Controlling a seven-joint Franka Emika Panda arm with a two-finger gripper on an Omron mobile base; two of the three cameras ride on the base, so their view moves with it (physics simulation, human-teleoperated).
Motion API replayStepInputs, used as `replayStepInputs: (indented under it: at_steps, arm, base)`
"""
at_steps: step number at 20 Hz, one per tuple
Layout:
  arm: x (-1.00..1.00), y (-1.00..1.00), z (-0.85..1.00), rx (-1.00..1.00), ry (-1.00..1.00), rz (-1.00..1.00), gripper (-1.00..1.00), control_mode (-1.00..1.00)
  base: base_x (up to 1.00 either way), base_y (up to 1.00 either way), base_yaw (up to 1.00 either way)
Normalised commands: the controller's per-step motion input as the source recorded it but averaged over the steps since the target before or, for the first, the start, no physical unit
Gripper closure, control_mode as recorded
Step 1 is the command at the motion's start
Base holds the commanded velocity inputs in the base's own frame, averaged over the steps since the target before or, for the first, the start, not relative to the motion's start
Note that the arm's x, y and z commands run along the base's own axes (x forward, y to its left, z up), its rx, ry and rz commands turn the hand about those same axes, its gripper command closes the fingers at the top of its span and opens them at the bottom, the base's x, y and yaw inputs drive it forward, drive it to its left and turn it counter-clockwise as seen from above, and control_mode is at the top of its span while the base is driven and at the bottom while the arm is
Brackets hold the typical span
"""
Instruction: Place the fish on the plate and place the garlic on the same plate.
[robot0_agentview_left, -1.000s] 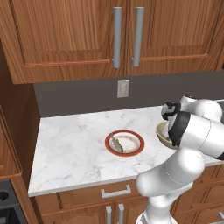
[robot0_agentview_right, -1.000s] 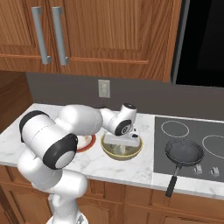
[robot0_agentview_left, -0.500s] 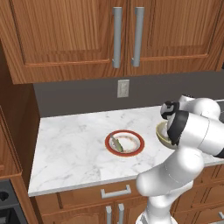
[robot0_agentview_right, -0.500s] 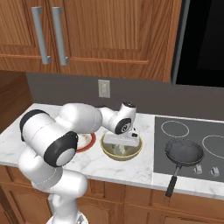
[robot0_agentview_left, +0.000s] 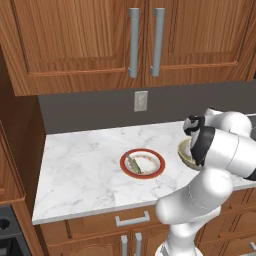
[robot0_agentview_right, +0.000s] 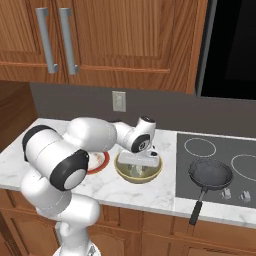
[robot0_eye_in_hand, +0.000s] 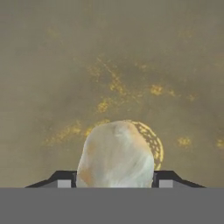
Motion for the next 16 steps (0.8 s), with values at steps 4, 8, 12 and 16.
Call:
replayStepInputs:
  at_steps: [4,8,12,16]
  arm:
    - [0.00,0.03,0.33,0.00,0.00,0.00,1.00,-1.00]
    - [0.00,0.10,0.44,0.00,0.00,0.00,1.00,-1.00]
    - [0.00,0.27,0.37,0.00,0.00,-0.02,1.00,-1.00]
    - [0.00,0.33,0.42,0.00,0.00,-0.04,1.00,-1.00]
  base:
    - [0.00,0.00,0.00]
    - [0.00,0.00,0.00]
    - [0.00,0.00,0.00]
    - [0.00,0.00,0.00]
